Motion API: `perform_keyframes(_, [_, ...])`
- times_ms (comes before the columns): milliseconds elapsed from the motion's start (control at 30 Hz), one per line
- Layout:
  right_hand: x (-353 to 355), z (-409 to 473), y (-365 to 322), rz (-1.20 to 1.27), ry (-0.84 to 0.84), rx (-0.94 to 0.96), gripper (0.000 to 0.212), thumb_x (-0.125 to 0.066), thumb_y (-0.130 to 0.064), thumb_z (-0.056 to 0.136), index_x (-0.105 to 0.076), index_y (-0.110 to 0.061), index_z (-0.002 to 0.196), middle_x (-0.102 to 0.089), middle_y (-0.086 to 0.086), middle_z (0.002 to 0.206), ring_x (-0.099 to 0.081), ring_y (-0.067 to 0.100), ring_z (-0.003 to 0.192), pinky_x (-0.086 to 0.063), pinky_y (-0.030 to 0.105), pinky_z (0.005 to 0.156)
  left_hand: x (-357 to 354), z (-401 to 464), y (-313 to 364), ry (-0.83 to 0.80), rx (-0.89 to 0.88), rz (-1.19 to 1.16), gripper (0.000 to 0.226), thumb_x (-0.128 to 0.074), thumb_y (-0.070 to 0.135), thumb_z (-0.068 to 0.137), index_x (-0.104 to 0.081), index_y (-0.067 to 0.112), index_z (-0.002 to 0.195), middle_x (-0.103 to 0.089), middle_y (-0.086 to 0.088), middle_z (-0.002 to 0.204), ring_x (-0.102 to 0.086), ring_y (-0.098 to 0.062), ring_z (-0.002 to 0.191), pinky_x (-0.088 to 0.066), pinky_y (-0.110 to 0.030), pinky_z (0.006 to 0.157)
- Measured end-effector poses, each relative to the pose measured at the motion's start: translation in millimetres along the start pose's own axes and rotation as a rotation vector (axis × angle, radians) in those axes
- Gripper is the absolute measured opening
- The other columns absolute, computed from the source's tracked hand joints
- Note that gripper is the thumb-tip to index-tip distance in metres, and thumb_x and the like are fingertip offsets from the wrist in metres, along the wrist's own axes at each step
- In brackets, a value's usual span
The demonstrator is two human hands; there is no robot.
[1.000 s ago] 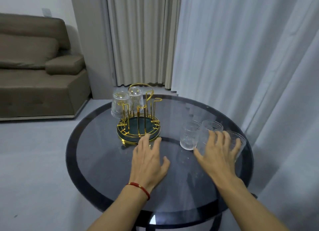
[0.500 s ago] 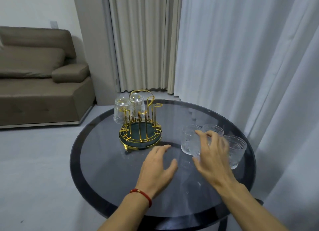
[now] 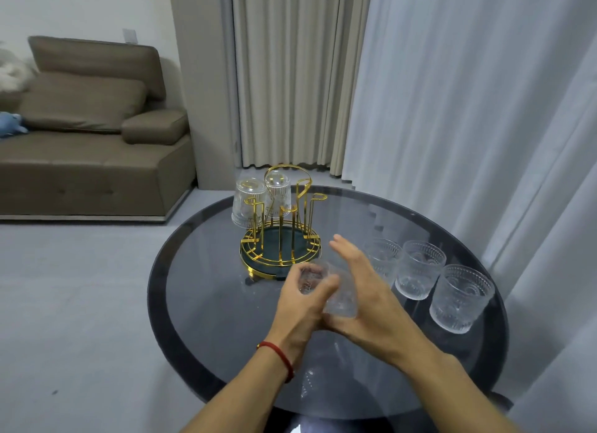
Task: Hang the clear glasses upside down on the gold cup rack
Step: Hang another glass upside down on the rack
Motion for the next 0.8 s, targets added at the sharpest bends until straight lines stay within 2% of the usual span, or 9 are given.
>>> perform_keyframes(133, [-8,-7,35,0.435,0.018,-0.391,0.082,-0.054,-0.078,0.081,-0.029,-0.050,0.154,-0.031,-0.019,0.163,-0.027,0.003,0.150,-0.022,0.041,0.126,3,9,-6,0.085,0.128,-0.373,0.065,-0.072,0.051,0.075,-0.059,0.009,0.122,-0.069,-0.021,0.118,-0.071,-0.040,0.101,-0.061,-0.052,0.070])
perform_keyframes(200, [-15,-5,41,0.590,-0.002,-0.450,0.067,-0.045,-0.077,0.089,-0.032,-0.054,0.151,-0.044,-0.020,0.156,-0.040,0.000,0.144,-0.027,0.044,0.124,3,12,-7,0.096,0.128,-0.390,0.068,-0.068,0.056,0.075,-0.060,0.010,0.124,-0.071,-0.022,0.116,-0.072,-0.038,0.099,-0.061,-0.049,0.070])
perform_keyframes(300, [-8,3,47,0.585,0.062,-0.434,0.057,-0.056,-0.071,0.087,-0.048,-0.051,0.141,-0.070,-0.023,0.125,-0.061,-0.008,0.119,-0.043,0.038,0.113,3,19,-8,0.078,0.102,-0.317,0.060,-0.055,0.063,0.080,-0.068,0.016,0.114,-0.075,-0.016,0.109,-0.072,-0.034,0.099,-0.059,-0.042,0.067])
perform_keyframes(400, [5,8,54,0.569,0.186,-0.449,0.058,-0.065,-0.069,0.083,-0.055,-0.046,0.136,-0.077,-0.004,0.114,-0.071,0.011,0.110,-0.052,0.045,0.105,12,26,-11,0.122,0.080,-0.066,0.060,-0.046,0.074,0.081,-0.074,0.026,0.103,-0.078,-0.002,0.098,-0.072,-0.018,0.092,-0.054,-0.036,0.072])
perform_keyframes(467, [18,12,55,0.477,0.308,-0.449,0.060,-0.062,-0.069,0.086,-0.053,-0.043,0.140,-0.070,0.003,0.128,-0.065,0.021,0.121,-0.048,0.051,0.108,25,29,-13,0.250,0.021,0.130,0.057,-0.050,0.076,0.084,-0.073,0.025,0.093,-0.075,0.002,0.091,-0.069,-0.014,0.087,-0.049,-0.029,0.072])
perform_keyframes(533, [34,19,54,0.395,0.447,-0.428,0.059,-0.061,-0.066,0.089,-0.051,-0.041,0.141,-0.061,0.002,0.139,-0.057,0.022,0.129,-0.045,0.052,0.111,43,30,-10,0.408,-0.128,0.414,0.041,-0.054,0.063,0.091,-0.070,0.025,0.092,-0.067,0.005,0.099,-0.063,-0.015,0.100,-0.047,-0.028,0.077])
perform_keyframes(600, [50,31,54,0.389,0.561,-0.410,0.057,-0.061,-0.061,0.092,-0.050,-0.038,0.143,-0.056,-0.003,0.145,-0.053,0.020,0.134,-0.044,0.052,0.112,50,35,-11,0.438,-0.232,0.899,0.034,-0.057,0.046,0.093,-0.064,0.022,0.116,-0.057,-0.003,0.130,-0.046,-0.025,0.132,-0.043,-0.039,0.101])
perform_keyframes(667, [64,48,62,0.426,0.644,-0.428,0.058,-0.061,-0.059,0.094,-0.049,-0.035,0.145,-0.054,-0.001,0.148,-0.051,0.021,0.136,-0.043,0.053,0.113,49,44,-29,0.339,-0.188,1.239,0.061,-0.056,0.039,0.093,-0.039,0.020,0.148,-0.022,-0.011,0.163,-0.006,-0.029,0.153,-0.021,-0.049,0.121])
perform_keyframes(800, [79,104,88,0.548,0.695,-0.504,0.056,-0.063,-0.056,0.093,-0.053,-0.029,0.142,-0.059,0.004,0.143,-0.059,0.027,0.130,-0.048,0.050,0.110,42,53,-48,0.215,-0.153,1.356,0.079,-0.037,0.048,0.096,0.005,0.025,0.159,0.018,-0.005,0.167,0.026,-0.022,0.149,-0.001,-0.054,0.124])
Point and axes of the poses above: each hand's wrist, its own z-axis towards the middle knuckle, its own x-axis out of the back of the hand, y = z × x, the point moved 8 cm from there along z, towards the middle knuckle
